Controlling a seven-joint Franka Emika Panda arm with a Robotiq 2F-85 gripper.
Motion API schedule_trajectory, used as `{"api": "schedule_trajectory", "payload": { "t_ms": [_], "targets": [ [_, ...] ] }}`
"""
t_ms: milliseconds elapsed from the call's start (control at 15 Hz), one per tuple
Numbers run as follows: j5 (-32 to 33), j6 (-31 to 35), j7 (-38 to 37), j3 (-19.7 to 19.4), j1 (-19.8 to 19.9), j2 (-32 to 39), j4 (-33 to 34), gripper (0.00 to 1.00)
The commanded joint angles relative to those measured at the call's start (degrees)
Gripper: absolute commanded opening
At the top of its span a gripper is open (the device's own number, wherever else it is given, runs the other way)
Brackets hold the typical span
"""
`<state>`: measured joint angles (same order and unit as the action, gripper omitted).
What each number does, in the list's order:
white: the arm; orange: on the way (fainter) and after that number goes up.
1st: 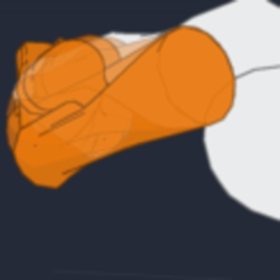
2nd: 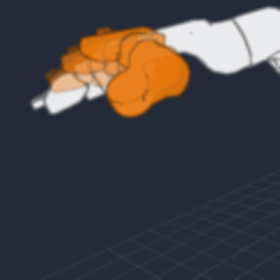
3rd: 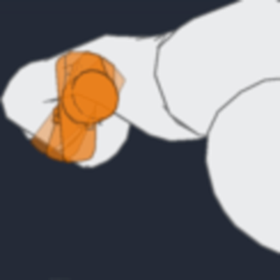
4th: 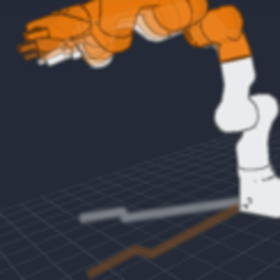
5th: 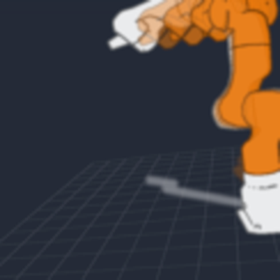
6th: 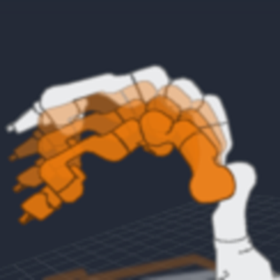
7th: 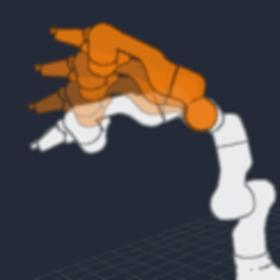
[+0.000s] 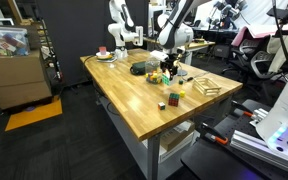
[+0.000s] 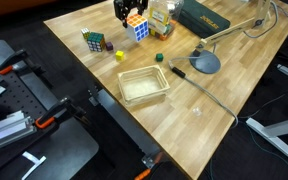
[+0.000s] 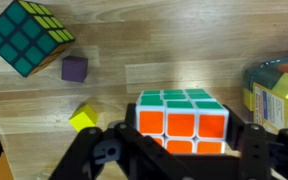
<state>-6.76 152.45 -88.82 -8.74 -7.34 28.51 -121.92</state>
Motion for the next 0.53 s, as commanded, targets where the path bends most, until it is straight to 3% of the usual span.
{"api": "schedule_trajectory", "payload": {
  "t_ms": [0, 267, 333, 400, 467],
  "targets": [
    [-4.20, -1.29, 1.17, 2.35, 3.15, 1.40, 2.07, 0.54],
    [-7.19, -1.58, 1.17, 2.89, 4.66, 2.45, 1.48, 0.54],
    [-7.73, -1.59, 1.29, 2.98, 4.94, 2.50, 1.36, 0.63],
    [-7.72, -1.52, 1.06, 2.72, 4.83, 2.55, 1.32, 0.95],
    [-7.92, -1.39, 1.23, 2.81, 4.93, 2.47, 1.20, 0.96]
  ]
}}
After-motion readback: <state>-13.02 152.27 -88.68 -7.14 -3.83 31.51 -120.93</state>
